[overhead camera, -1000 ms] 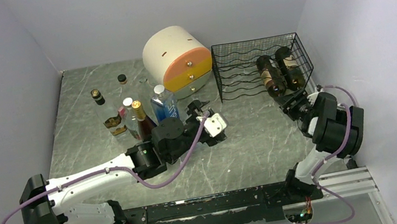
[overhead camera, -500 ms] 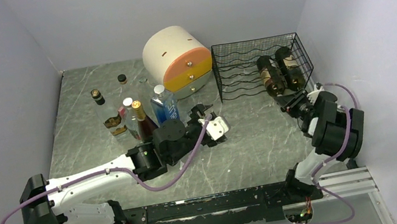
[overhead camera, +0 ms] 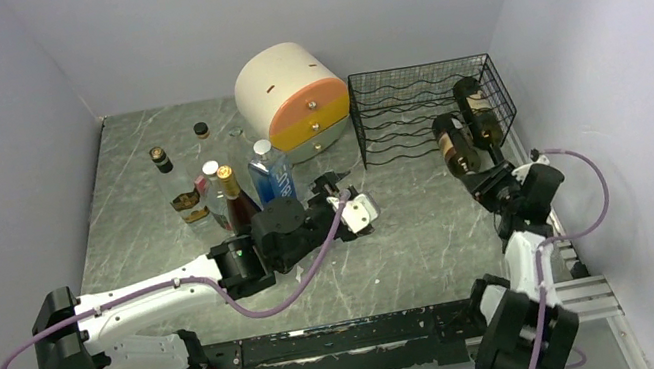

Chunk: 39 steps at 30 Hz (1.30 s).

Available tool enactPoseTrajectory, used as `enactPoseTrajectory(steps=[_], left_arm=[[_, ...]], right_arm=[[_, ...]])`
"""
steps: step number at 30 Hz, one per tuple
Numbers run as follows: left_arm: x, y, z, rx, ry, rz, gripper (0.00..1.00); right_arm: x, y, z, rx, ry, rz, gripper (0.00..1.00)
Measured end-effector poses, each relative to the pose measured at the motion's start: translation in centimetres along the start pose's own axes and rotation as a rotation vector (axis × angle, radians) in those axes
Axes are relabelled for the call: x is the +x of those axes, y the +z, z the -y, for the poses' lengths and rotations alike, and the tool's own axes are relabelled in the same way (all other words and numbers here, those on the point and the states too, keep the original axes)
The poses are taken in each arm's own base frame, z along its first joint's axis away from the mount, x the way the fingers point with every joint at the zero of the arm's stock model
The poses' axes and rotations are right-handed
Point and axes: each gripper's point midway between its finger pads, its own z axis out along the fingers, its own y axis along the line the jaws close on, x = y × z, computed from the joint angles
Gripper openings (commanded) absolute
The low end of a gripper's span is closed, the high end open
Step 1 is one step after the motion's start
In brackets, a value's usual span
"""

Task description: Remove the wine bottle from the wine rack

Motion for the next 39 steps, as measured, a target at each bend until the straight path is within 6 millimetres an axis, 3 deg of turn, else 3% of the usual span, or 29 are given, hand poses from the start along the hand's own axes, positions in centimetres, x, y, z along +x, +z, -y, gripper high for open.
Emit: enactPoseTrajectory(steps=[14,26,39], left_arm=[[-0.2,-0.1,1.1,0.007,0.019,-0.004,0.73],[-0.4,-0.1,1.2,-0.015,0.029,-0.001,0.82],[-0.3,-0.1,1.1,-0.031,0.03,-0.003,0.88]], right_arm=[[2.2,-5.1,-1.1,0.091,0.041,-0.017,0.0],[2.9,-7.1,-2.7,0.243,0.049,-0.212,0.0],[3.6,-8.9,-7.1,0.271,-0.102,-0.455,0.0]])
